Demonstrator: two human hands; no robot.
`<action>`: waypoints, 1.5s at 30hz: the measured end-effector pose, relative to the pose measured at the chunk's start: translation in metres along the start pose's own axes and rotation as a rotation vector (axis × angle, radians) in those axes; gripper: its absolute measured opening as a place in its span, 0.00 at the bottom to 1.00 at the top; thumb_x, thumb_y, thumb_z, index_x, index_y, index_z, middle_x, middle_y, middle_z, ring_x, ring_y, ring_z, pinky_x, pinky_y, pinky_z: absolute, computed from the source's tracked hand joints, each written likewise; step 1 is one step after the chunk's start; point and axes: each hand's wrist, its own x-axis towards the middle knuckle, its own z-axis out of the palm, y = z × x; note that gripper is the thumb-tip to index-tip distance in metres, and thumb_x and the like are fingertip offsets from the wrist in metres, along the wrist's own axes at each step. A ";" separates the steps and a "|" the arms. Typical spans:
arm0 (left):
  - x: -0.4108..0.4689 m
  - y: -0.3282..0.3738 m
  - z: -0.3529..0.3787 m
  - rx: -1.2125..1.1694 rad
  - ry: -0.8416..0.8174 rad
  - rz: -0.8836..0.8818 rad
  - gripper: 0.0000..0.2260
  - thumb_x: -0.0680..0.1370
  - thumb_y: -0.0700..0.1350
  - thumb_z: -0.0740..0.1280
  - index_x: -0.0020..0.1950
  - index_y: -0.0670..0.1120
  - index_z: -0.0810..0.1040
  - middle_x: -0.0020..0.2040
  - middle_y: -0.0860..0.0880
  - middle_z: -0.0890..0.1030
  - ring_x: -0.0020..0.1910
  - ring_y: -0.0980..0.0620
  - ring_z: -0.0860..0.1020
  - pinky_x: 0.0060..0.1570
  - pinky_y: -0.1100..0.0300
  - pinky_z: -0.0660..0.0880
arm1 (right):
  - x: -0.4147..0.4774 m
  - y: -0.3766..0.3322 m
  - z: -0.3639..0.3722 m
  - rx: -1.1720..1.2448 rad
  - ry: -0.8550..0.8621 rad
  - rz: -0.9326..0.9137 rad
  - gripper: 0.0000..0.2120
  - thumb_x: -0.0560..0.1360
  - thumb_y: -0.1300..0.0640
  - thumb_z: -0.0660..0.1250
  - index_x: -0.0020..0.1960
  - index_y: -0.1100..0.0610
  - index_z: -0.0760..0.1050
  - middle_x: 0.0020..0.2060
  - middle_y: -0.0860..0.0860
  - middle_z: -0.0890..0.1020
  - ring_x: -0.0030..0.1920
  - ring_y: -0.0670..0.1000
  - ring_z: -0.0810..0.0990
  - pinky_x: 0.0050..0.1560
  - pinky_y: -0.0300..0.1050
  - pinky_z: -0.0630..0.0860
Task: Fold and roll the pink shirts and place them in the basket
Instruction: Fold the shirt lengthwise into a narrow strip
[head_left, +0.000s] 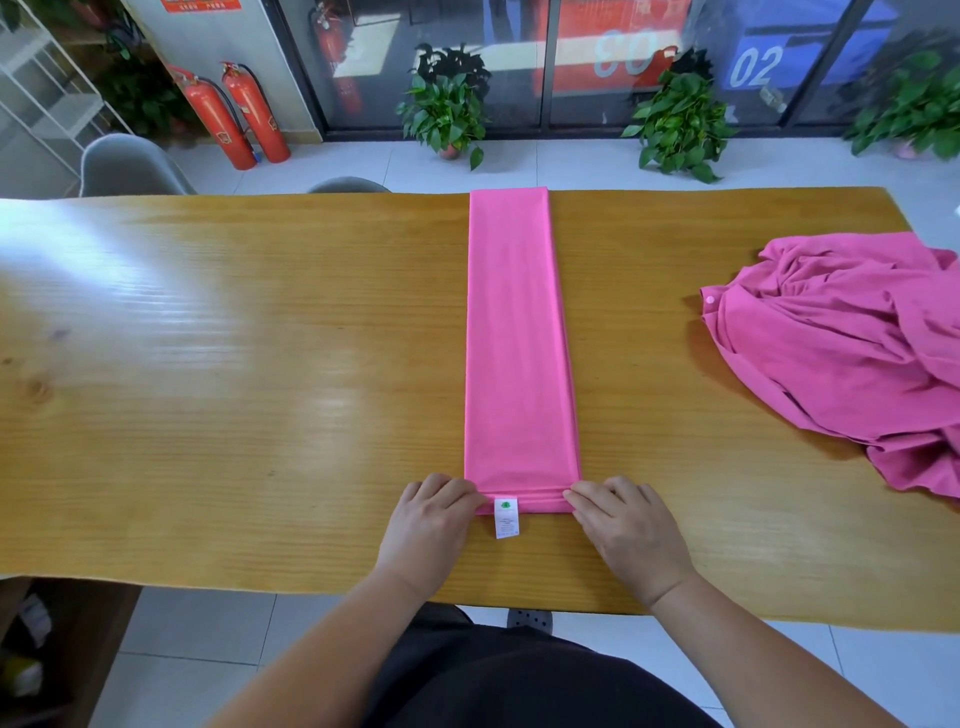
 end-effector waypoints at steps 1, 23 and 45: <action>-0.003 -0.001 -0.001 -0.028 -0.010 -0.009 0.13 0.80 0.45 0.72 0.64 0.56 0.83 0.62 0.60 0.80 0.59 0.53 0.76 0.53 0.55 0.74 | -0.001 0.002 -0.001 0.000 -0.002 -0.019 0.16 0.81 0.55 0.73 0.68 0.53 0.81 0.65 0.45 0.81 0.52 0.53 0.78 0.46 0.49 0.74; 0.039 0.003 -0.020 -0.382 -0.045 -0.517 0.05 0.83 0.57 0.68 0.56 0.59 0.77 0.44 0.64 0.80 0.52 0.63 0.73 0.57 0.57 0.71 | 0.062 0.001 -0.034 0.378 -0.288 0.596 0.13 0.80 0.38 0.67 0.64 0.35 0.73 0.45 0.32 0.83 0.36 0.39 0.78 0.36 0.42 0.77; 0.019 -0.007 -0.007 0.011 0.072 -0.084 0.21 0.77 0.51 0.77 0.69 0.55 0.80 0.53 0.59 0.84 0.57 0.51 0.79 0.56 0.53 0.74 | 0.029 0.001 -0.001 0.042 -0.081 0.158 0.19 0.78 0.51 0.75 0.69 0.51 0.81 0.62 0.44 0.82 0.54 0.51 0.80 0.46 0.49 0.78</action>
